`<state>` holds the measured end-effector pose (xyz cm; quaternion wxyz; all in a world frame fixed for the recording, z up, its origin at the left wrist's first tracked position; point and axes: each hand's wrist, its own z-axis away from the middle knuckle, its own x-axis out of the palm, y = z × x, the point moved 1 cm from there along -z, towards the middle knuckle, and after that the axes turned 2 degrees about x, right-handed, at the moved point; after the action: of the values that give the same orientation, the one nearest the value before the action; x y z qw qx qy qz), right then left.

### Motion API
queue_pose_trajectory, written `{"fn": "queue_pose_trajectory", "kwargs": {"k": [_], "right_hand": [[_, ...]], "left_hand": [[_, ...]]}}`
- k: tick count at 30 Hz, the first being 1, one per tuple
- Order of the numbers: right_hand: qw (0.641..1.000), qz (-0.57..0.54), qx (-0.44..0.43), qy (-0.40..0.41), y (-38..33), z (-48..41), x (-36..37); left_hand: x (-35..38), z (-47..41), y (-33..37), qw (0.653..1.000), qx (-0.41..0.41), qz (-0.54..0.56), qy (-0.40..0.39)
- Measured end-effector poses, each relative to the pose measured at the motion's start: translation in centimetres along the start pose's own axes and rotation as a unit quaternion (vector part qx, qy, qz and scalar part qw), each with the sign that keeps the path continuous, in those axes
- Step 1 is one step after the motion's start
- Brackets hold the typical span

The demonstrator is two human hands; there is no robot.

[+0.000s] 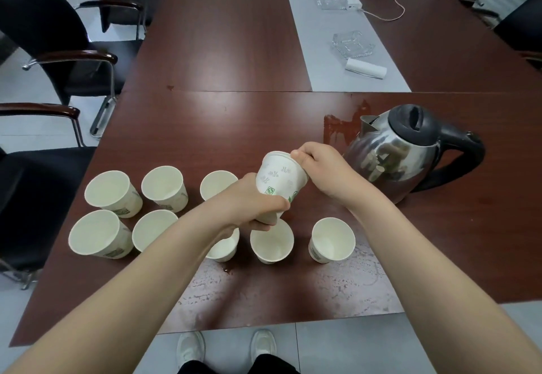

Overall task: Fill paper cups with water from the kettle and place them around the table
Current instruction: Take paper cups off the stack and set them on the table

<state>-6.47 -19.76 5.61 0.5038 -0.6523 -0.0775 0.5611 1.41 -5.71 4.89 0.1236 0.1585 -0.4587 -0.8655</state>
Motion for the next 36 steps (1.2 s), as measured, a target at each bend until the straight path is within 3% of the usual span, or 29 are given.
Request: {"fn": "queue_pose_trajectory", "kwargs": {"k": [5, 12, 18, 23, 25, 31, 36], "right_hand": [[1.0, 0.021, -0.01, 0.007, -0.4, 0.4, 0.2], [0.991, 0.045, -0.082, -0.094, -1.3, 0.8, -2.0], [0.972, -0.035, -0.054, -0.227, -1.8, 1.4, -3.4], [0.952, -0.089, -0.038, -0.289, -2.4, 2.6, -2.8], [0.955, -0.084, -0.031, -0.282, -2.6, 2.8, -2.8], [0.987, -0.086, -0.006, -0.133, -2.1, 2.9, -2.0], [0.986, -0.1, -0.008, -0.131, -1.9, 3.5, -1.7]], "left_hand": [[-0.2, -0.4, -0.3, 0.99, 0.063, -0.108, 0.071], [-0.2, 0.5, -0.7, 0.986, 0.135, -0.098, -0.008], [-0.3, 1.0, -1.2, 0.976, 0.194, -0.1, -0.022], [0.0, 1.5, -1.0, 0.976, 0.181, -0.119, -0.017], [0.1, 1.4, -1.0, 0.976, 0.166, -0.135, -0.032], [-0.2, 1.8, -0.9, 0.983, 0.116, -0.135, -0.036], [-0.7, 2.3, -0.4, 0.989, 0.075, -0.123, -0.044]]}}
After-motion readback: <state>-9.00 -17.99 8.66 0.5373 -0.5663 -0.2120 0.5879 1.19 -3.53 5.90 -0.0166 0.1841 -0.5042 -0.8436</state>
